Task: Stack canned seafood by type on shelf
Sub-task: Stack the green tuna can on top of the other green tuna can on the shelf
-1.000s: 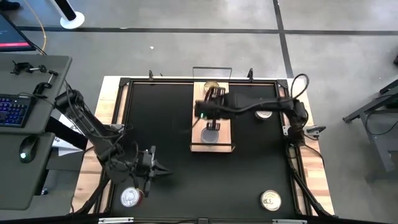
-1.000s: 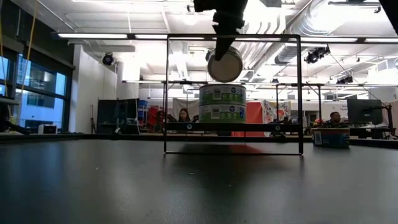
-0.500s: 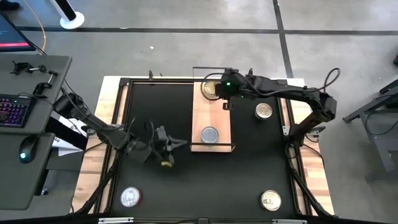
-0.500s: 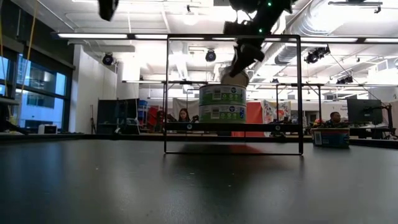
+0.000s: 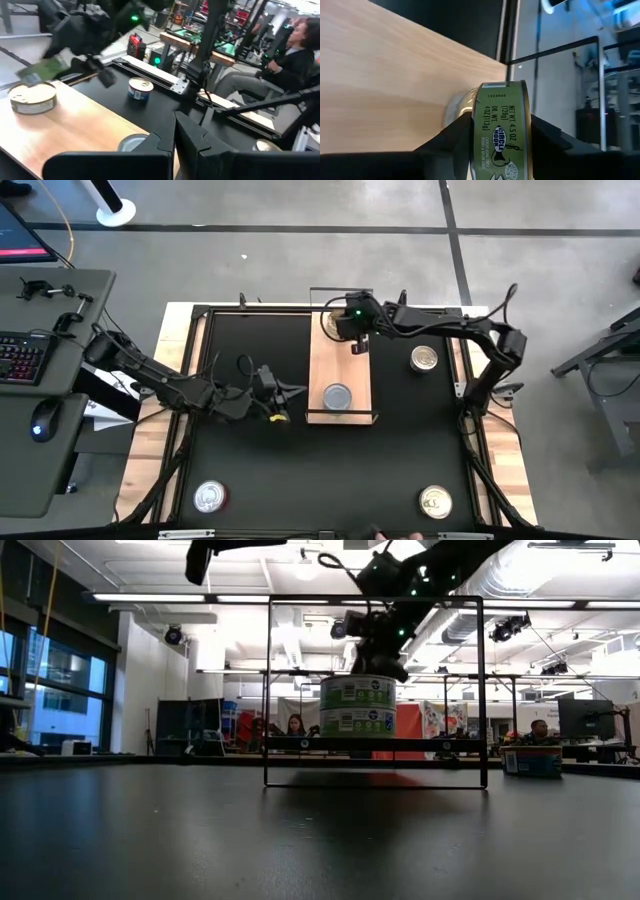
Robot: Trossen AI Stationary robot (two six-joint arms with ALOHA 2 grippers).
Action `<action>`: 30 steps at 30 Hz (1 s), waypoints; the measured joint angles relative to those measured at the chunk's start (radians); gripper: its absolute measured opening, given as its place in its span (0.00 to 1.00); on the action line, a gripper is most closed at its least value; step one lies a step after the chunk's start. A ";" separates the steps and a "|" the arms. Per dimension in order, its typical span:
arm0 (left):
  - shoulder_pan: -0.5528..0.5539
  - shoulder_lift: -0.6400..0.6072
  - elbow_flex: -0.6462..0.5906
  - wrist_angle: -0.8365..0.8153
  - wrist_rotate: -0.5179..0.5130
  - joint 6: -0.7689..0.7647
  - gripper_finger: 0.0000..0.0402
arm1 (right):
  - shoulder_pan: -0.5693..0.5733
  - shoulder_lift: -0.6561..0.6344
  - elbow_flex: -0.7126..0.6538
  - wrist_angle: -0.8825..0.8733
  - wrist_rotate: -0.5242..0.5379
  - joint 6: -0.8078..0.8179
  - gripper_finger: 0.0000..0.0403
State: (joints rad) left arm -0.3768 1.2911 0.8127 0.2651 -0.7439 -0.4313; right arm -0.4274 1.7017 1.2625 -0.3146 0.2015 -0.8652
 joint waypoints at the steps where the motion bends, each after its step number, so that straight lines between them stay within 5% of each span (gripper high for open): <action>1: 0.000 0.000 0.000 -0.002 0.003 0.000 0.00 | 0.000 0.009 0.000 0.015 0.019 -0.013 0.37; 18: -0.004 0.000 0.000 -0.038 0.064 0.042 0.00 | -0.011 0.105 0.001 0.121 0.087 -0.123 0.38; 30: -0.005 0.000 0.000 -0.037 0.090 0.014 0.00 | -0.017 0.104 0.001 0.120 0.151 -0.031 0.38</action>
State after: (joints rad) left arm -0.3817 1.2915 0.8127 0.2279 -0.6535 -0.4168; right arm -0.4446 1.8057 1.2633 -0.1941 0.3530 -0.8963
